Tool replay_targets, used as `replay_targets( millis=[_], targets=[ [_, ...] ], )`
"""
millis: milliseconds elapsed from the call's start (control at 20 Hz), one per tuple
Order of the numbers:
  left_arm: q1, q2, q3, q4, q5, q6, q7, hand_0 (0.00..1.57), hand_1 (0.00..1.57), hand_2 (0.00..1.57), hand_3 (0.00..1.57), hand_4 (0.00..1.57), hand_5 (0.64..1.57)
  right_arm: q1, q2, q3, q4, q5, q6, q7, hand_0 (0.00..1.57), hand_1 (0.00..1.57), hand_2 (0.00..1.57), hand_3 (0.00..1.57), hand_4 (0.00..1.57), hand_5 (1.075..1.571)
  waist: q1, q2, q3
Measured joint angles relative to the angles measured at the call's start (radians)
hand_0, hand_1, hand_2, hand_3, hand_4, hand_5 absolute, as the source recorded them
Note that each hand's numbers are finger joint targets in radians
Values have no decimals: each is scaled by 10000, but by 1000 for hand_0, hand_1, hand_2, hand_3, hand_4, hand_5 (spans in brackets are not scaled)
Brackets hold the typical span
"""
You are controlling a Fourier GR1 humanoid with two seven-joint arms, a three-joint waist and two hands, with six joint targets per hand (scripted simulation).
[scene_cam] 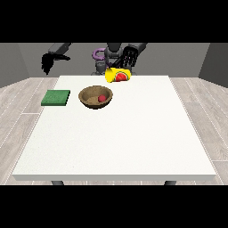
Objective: Pick the cup and pour the ball into the bowl, then pick the bowl and place it on the pad
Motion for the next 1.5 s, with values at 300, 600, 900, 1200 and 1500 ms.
replay_targets(
  millis=[300, 600, 900, 1200, 1500],
  targets=[
    [1518, -249, 1327, -1764, 4495, 1005, -1442, 0, 0, 0, 0, 0, 1560, -769, 692, 287, -364, 139, -703, -38, 0, 0, 0, 0, 297, 1571, 19, 1239, -57],
    [2844, -311, 1416, -3355, 8116, -46, -3897, 0, 0, 0, 0, 0, 1564, -1260, 1669, 497, -478, 627, -2303, -155, 0, 0, 0, 0, 309, 1570, 822, 1920, 53],
    [3889, -5, 1790, -3894, 9524, -1560, -5655, 0, 0, 0, 0, 0, 1564, -1715, 2160, 390, 82, 716, -3293, -483, 0, 0, 0, 0, 306, 1568, 1358, 2159, 127],
    [4229, 561, 2334, -4331, 10096, -2521, -5906, 0, 0, 0, 0, 0, 1565, -2412, 1980, 253, 1531, 658, -3425, -1090, 0, 0, 0, 0, 214, 1565, 1391, 2227, 146],
    [4389, 727, 2606, -4763, 10145, -2738, -5791, 0, 0, 0, 0, 0, 1566, -2877, 1939, 278, 2893, 687, -3471, -1868, 0, 0, 0, 0, 93, 1563, 1310, 2303, 153]
  ],
)
